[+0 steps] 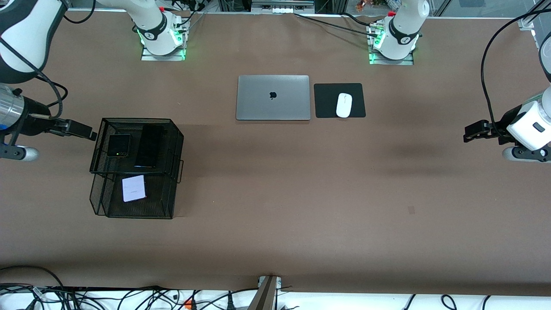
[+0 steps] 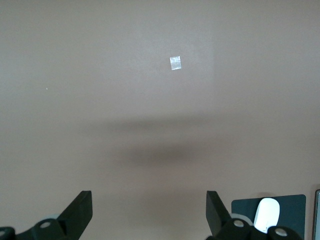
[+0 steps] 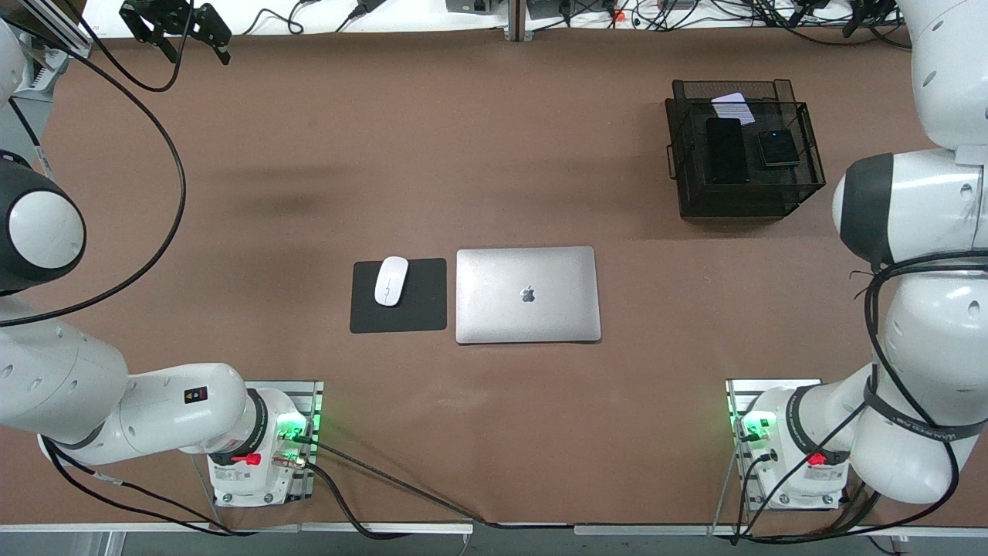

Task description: Place phones with both arms

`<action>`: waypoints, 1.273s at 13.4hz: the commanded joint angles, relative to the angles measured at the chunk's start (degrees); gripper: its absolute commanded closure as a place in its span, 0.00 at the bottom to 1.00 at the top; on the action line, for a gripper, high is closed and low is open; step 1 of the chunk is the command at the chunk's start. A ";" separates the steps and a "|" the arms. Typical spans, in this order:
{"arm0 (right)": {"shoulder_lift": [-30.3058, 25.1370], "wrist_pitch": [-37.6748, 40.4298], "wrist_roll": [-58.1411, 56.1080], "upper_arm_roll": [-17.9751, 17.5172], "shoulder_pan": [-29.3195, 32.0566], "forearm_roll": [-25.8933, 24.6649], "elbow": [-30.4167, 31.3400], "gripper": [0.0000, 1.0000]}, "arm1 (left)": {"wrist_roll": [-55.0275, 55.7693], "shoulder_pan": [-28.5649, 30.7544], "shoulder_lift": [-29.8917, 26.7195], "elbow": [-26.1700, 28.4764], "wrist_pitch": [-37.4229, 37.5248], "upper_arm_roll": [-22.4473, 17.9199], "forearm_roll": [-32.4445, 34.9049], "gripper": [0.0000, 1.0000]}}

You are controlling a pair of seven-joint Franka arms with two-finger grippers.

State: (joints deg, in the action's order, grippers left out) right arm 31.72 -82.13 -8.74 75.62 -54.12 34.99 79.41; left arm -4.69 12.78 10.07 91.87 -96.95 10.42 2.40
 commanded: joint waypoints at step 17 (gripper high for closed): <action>-25.64 -17.06 15.40 -69.81 48.14 -32.79 13.20 0.01 | -1.29 0.31 -2.86 -0.55 -0.08 0.47 -0.29 0.00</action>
State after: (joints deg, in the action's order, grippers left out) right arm 14.43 -91.35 3.23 9.04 -7.41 3.70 79.62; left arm -4.80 12.83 9.44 91.34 -97.15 10.45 2.40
